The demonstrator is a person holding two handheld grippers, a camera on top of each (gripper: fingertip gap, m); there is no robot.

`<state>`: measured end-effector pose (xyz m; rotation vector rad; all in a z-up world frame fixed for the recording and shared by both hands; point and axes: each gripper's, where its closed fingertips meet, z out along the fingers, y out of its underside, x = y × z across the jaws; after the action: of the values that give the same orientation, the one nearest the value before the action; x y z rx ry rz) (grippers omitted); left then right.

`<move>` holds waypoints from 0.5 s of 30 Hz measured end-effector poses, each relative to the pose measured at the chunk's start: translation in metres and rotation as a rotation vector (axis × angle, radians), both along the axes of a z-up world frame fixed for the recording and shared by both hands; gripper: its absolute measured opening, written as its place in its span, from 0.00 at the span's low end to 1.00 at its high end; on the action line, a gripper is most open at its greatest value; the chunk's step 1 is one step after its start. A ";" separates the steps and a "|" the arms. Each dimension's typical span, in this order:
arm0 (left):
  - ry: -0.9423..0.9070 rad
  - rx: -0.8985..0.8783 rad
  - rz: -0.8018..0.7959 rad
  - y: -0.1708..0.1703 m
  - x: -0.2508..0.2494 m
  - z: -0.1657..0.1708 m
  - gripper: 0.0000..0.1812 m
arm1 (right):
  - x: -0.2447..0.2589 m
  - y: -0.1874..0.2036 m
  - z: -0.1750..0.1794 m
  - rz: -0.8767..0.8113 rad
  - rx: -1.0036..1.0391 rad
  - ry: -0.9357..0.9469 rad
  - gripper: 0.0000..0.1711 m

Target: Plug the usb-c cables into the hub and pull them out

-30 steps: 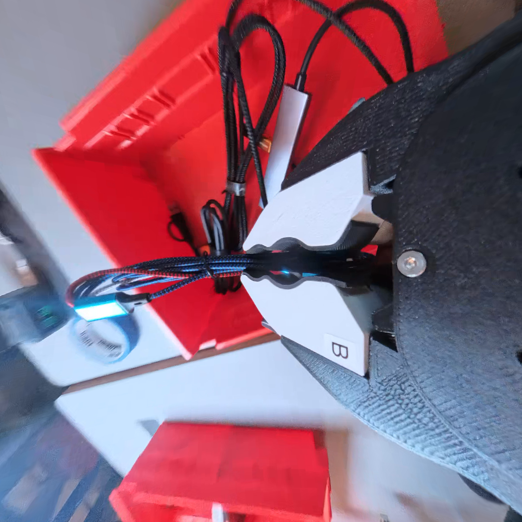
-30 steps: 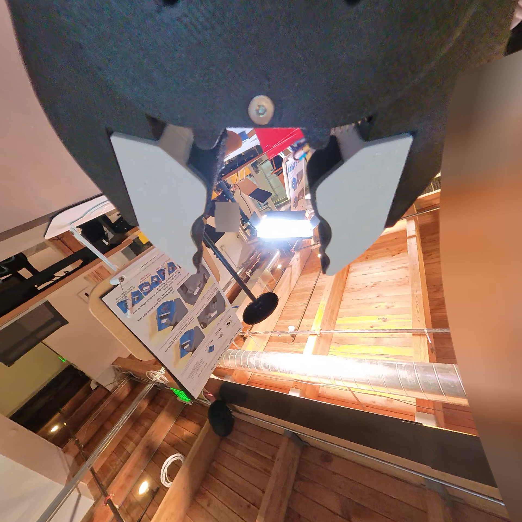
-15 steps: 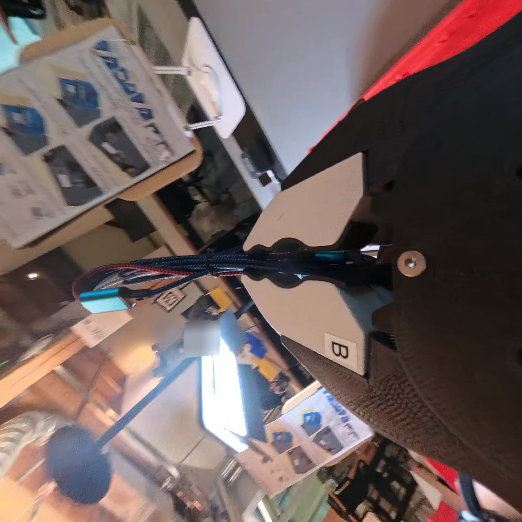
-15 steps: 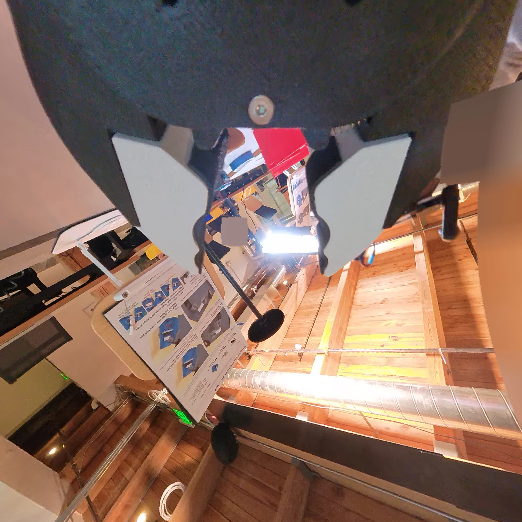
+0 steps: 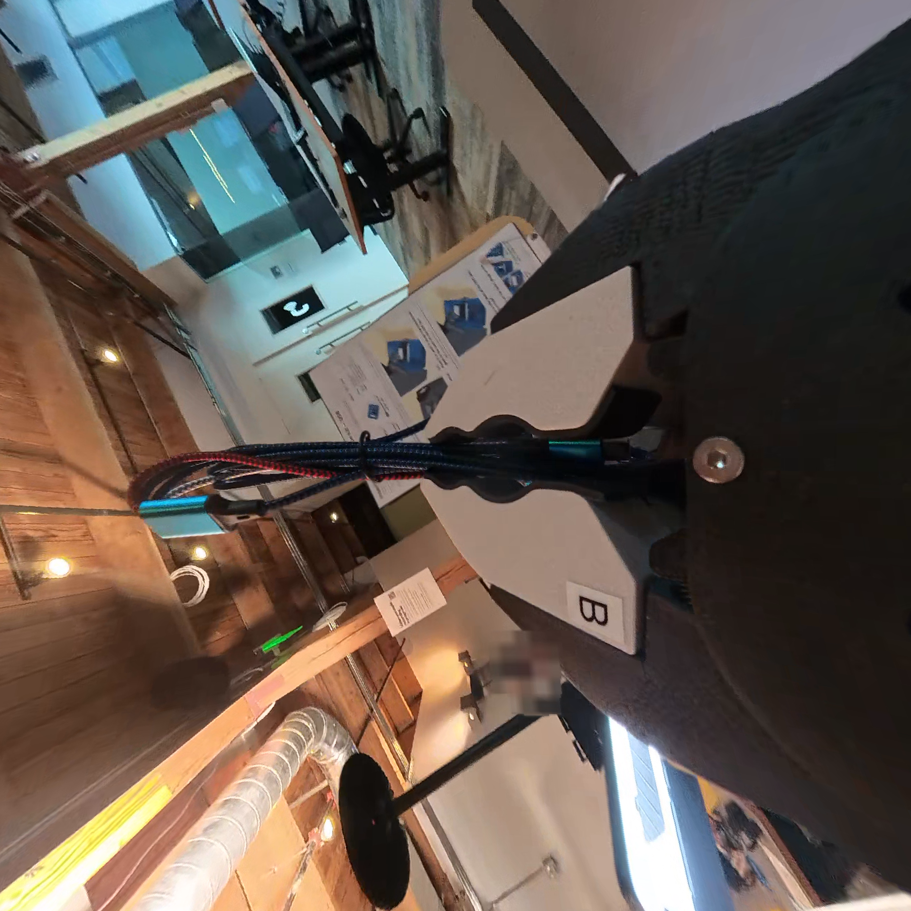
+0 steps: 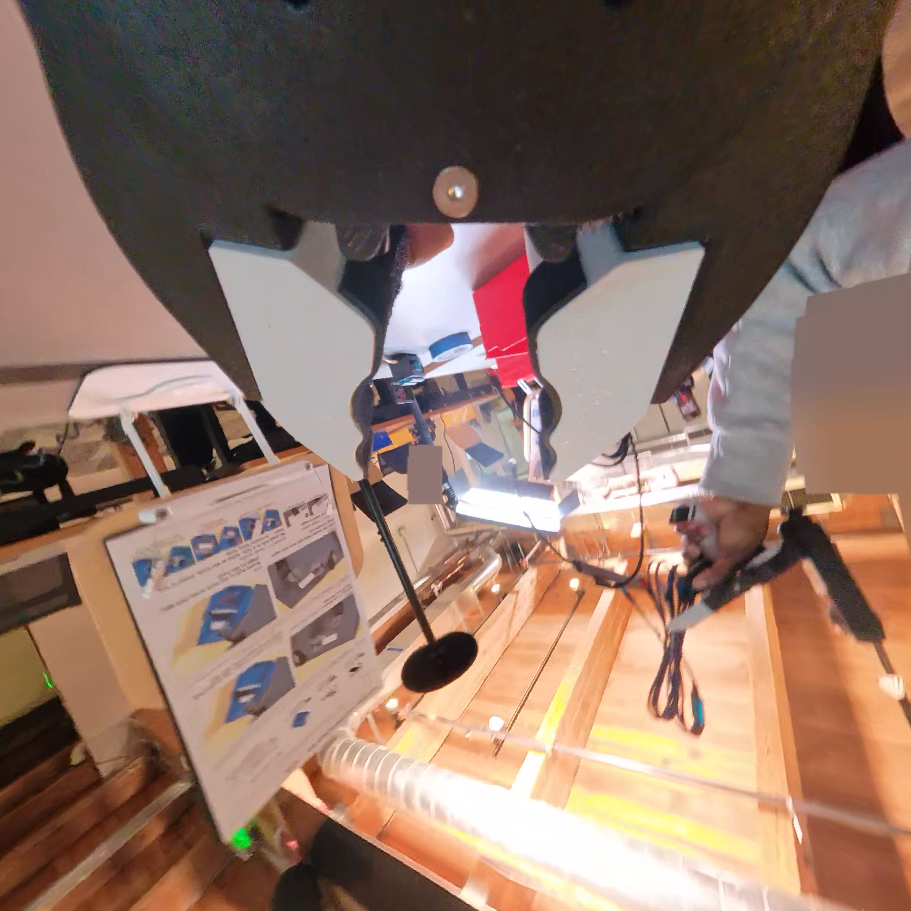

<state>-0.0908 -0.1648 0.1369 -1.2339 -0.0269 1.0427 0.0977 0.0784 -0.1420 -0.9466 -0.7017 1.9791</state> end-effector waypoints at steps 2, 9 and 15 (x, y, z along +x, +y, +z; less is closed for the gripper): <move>-0.010 0.005 -0.045 0.012 0.000 0.010 0.06 | -0.003 -0.004 0.020 -0.021 0.093 0.001 0.36; -0.075 0.094 -0.320 0.049 0.037 0.039 0.06 | -0.014 -0.027 0.116 0.004 0.309 0.092 0.31; -0.117 0.193 -0.527 0.075 0.078 0.001 0.06 | 0.006 -0.063 0.208 -0.025 0.551 0.269 0.30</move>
<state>-0.0129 -0.0902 0.1380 -1.0452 0.1004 0.4973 0.1035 0.0158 0.0665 -0.3501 -0.9991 1.7080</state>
